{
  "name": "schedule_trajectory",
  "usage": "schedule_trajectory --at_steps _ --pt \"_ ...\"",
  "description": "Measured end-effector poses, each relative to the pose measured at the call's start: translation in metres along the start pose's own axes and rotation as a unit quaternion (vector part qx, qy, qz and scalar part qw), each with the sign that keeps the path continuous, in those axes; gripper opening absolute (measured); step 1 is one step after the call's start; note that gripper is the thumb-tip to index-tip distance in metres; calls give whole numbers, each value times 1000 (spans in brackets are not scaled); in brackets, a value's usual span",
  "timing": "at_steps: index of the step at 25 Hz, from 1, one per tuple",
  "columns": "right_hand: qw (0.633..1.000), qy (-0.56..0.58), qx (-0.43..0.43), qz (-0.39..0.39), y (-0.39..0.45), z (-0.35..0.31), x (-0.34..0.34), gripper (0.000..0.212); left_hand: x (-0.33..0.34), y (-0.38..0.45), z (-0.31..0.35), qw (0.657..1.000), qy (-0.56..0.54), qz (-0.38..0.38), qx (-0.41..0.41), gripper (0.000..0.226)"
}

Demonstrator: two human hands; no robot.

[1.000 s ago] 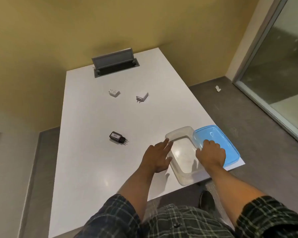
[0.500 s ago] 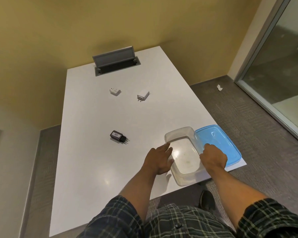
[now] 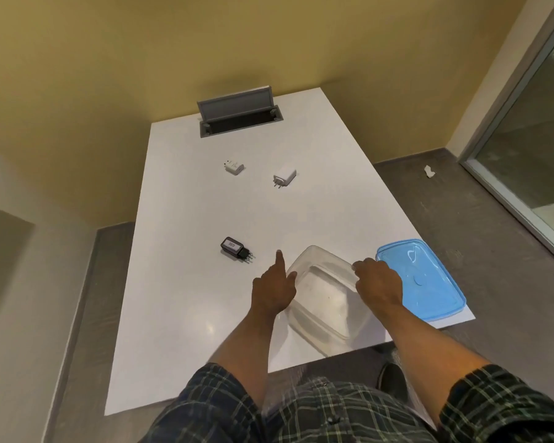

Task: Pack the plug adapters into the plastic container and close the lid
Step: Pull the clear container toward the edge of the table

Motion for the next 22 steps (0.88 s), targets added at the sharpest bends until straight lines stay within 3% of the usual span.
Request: schedule_trajectory --at_steps 5,9,15,22 --pt "995 10 -94 23 8 -33 2 54 -2 -9 -31 997 -66 6 -47 38" --pt "991 31 -127 29 12 -51 3 46 -6 -20 -51 993 -82 20 -77 27" --pt "979 178 -96 9 13 -66 4 31 -9 -35 -74 985 -112 51 -125 19" --pt "982 178 -60 -28 15 -67 15 29 -9 -45 -90 972 -154 61 -168 16"
Point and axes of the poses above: each hand's wrist, its own y-axis towards the middle knuckle, its own x-axis out of the palm, z = x × y, the point moved 2 cm from there along y, towards the middle knuckle, and after that the axes turned 1 degree about -x, right-handed, at the moved point
